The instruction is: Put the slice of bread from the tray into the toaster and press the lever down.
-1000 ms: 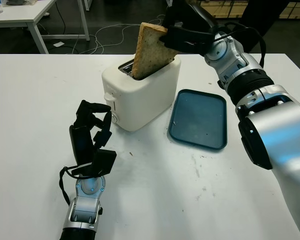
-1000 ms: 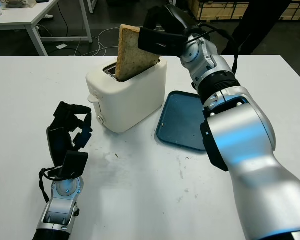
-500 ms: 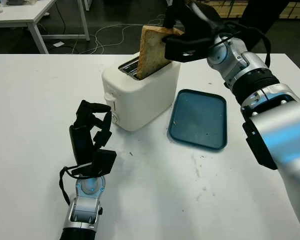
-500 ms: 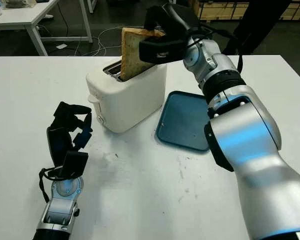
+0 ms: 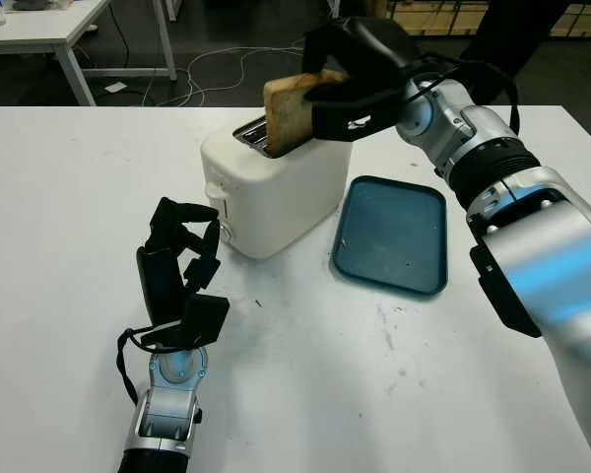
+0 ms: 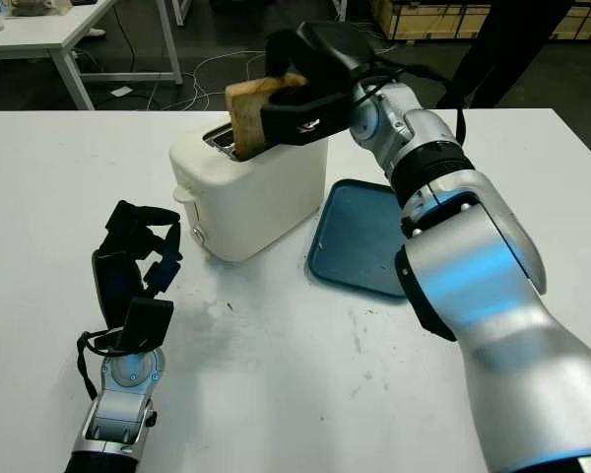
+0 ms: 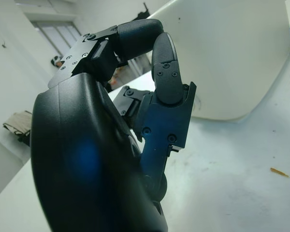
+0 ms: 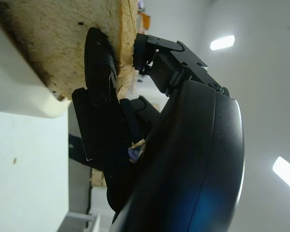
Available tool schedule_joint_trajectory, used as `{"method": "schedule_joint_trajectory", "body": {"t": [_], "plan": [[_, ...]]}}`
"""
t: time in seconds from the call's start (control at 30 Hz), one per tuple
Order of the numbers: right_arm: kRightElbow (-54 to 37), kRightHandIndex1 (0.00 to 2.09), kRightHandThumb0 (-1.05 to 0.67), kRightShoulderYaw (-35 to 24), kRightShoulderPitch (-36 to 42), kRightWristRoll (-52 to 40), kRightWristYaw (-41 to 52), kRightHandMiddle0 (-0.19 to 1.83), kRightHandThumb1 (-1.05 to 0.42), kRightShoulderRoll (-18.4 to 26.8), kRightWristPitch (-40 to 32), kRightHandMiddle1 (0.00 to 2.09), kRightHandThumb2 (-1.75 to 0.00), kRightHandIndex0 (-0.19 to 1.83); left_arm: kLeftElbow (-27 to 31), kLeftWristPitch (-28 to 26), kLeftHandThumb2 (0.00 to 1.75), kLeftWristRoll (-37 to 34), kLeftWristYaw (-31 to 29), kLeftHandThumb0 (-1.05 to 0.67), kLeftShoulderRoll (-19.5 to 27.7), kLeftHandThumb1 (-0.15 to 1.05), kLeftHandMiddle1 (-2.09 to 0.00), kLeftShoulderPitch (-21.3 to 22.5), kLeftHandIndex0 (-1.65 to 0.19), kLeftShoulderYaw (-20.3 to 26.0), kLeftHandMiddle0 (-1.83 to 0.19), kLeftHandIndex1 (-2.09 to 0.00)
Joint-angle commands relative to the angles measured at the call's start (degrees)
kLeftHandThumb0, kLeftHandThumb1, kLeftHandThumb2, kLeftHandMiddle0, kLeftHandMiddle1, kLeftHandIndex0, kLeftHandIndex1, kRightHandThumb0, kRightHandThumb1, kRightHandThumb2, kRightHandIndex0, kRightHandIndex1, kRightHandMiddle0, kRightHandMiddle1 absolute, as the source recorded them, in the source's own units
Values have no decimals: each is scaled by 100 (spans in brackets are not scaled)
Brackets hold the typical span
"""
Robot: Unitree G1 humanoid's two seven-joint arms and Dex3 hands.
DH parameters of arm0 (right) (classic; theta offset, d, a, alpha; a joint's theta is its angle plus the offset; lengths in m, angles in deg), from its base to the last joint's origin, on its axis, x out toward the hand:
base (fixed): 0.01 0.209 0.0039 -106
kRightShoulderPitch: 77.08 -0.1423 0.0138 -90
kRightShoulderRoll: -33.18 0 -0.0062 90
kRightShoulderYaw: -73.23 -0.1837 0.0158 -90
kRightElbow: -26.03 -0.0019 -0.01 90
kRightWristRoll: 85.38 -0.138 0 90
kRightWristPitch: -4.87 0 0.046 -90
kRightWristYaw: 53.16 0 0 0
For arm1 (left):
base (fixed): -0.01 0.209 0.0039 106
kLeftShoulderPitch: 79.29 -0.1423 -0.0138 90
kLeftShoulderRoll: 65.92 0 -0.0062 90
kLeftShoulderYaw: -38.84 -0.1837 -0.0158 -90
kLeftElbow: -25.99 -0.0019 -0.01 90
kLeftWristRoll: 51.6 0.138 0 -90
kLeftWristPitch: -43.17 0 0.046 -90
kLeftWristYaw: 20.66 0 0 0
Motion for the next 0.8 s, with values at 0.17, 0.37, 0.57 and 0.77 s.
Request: {"method": "schedule_joint_trajectory", "body": {"t": [0.17, 0.37, 0.57, 0.77], "plan": [[-9, 113, -73, -4, -113, -13, 572, 74, -86, 15, 135, 72, 0, 62, 16, 91, 39, 41, 42, -47, -10, 92, -175, -28, -58, -5, -74, -156], [-39, 72, -91, 343, -351, 354, 930, 41, -81, 174, 53, 12, 0, 3, 13, 78, 40, 63, 57, -47, 3, 92, -175, -21, -58, -11, -74, -157], [-93, 8, -95, 476, -584, 468, 1200, 18, -72, 386, 91, 2, 0, 0, 59, 26, 39, 100, 79, -47, 0, 92, -175, -34, -58, -6, -74, -157], [-574, 4, -75, 4, -344, 103, 370, 18, -73, 869, 775, 4, -1, 7, 101, -14, 39, 43, 25, -47, 5, 92, -175, -25, -58, 4, -74, -159]]}}
